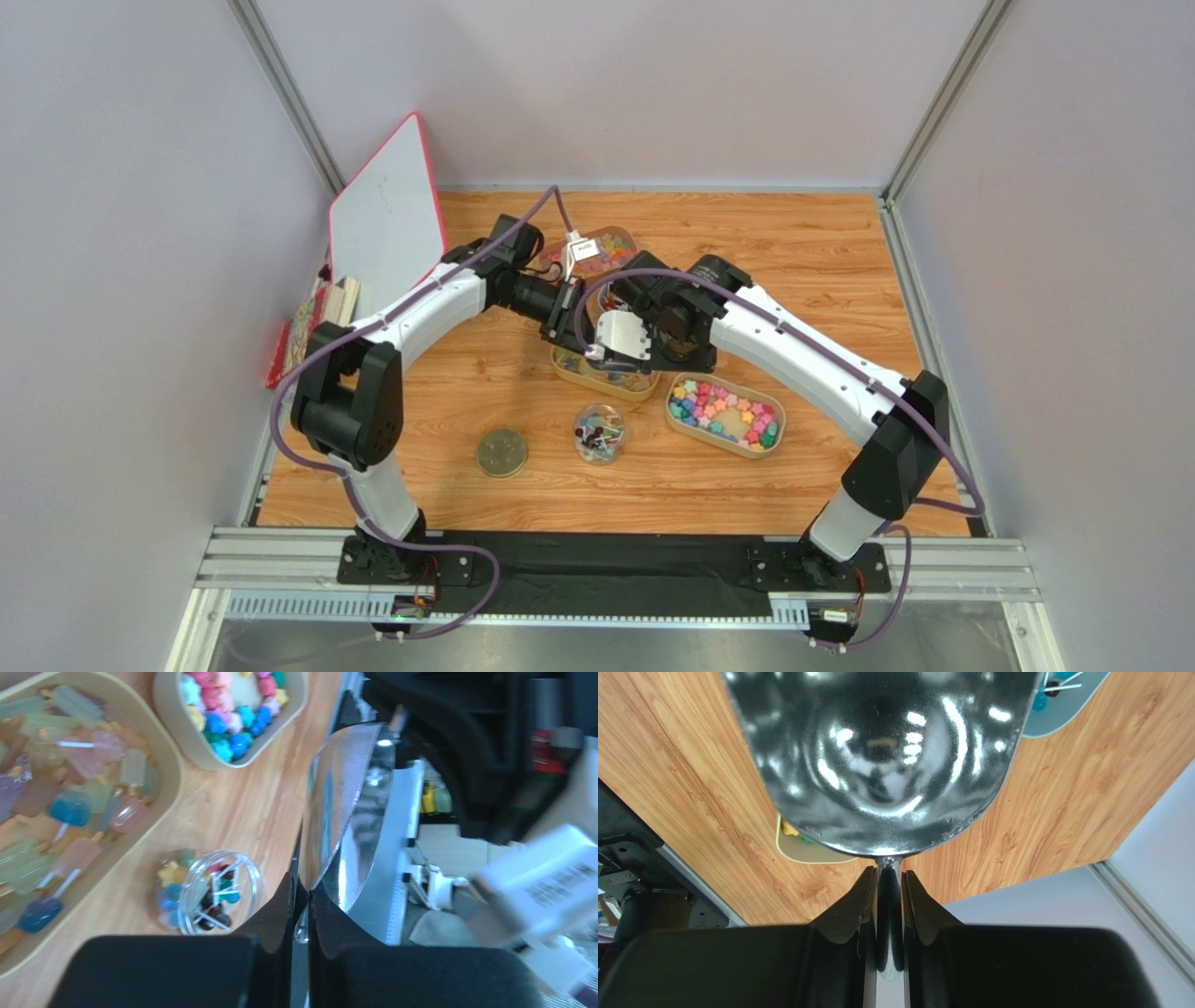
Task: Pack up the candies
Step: Adjust the spatula.
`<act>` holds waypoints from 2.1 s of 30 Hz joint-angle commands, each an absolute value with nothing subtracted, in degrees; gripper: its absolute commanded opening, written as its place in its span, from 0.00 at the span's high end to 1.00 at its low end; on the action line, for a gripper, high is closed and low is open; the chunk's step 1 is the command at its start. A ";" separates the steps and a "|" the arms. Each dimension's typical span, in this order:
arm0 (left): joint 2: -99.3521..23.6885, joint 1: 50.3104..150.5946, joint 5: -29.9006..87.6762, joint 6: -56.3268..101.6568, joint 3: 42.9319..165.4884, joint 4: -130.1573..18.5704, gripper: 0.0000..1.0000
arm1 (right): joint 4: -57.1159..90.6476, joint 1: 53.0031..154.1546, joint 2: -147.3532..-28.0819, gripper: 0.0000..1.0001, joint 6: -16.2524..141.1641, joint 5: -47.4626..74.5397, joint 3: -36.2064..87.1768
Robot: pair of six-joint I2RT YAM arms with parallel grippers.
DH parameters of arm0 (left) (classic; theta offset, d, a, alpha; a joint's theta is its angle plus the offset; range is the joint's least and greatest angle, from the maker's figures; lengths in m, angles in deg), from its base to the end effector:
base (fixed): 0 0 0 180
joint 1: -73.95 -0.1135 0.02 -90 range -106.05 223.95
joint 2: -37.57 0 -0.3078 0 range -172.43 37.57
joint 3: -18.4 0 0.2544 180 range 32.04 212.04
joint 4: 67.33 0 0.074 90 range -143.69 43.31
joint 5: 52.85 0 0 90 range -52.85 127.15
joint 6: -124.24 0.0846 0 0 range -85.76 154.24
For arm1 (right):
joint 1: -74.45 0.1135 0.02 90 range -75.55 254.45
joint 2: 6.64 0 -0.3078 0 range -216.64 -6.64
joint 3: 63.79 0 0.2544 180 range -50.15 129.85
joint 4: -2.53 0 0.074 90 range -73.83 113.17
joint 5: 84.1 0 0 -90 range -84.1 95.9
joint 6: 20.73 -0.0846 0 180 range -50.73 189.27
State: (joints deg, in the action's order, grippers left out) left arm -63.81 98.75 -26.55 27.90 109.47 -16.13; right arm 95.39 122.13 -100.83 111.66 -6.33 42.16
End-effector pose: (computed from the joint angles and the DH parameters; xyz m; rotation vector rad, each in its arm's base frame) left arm 0.3170 -0.2300 0.2717 0.7858 2.3910 -1.6572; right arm 0.2259 0.2214 0.3175 -2.0780 2.1103 -0.3063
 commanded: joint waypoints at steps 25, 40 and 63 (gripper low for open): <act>-67.89 97.68 -45.82 35.91 110.62 -11.32 1.00 | 66.62 102.84 -59.45 0.50 116.99 39.21 10.58; -68.77 97.68 -45.73 35.91 111.58 -11.24 1.00 | 64.51 102.84 -66.93 0.76 115.85 41.14 16.03; -70.27 96.89 -46.08 35.91 112.20 -11.50 1.00 | 71.89 102.84 -73.78 0.72 117.35 39.56 20.08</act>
State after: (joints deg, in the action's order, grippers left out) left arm -69.93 96.80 -42.33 33.75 109.47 -11.06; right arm 71.89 102.77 -73.36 117.06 39.35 17.79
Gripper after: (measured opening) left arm 0.019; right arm 0.260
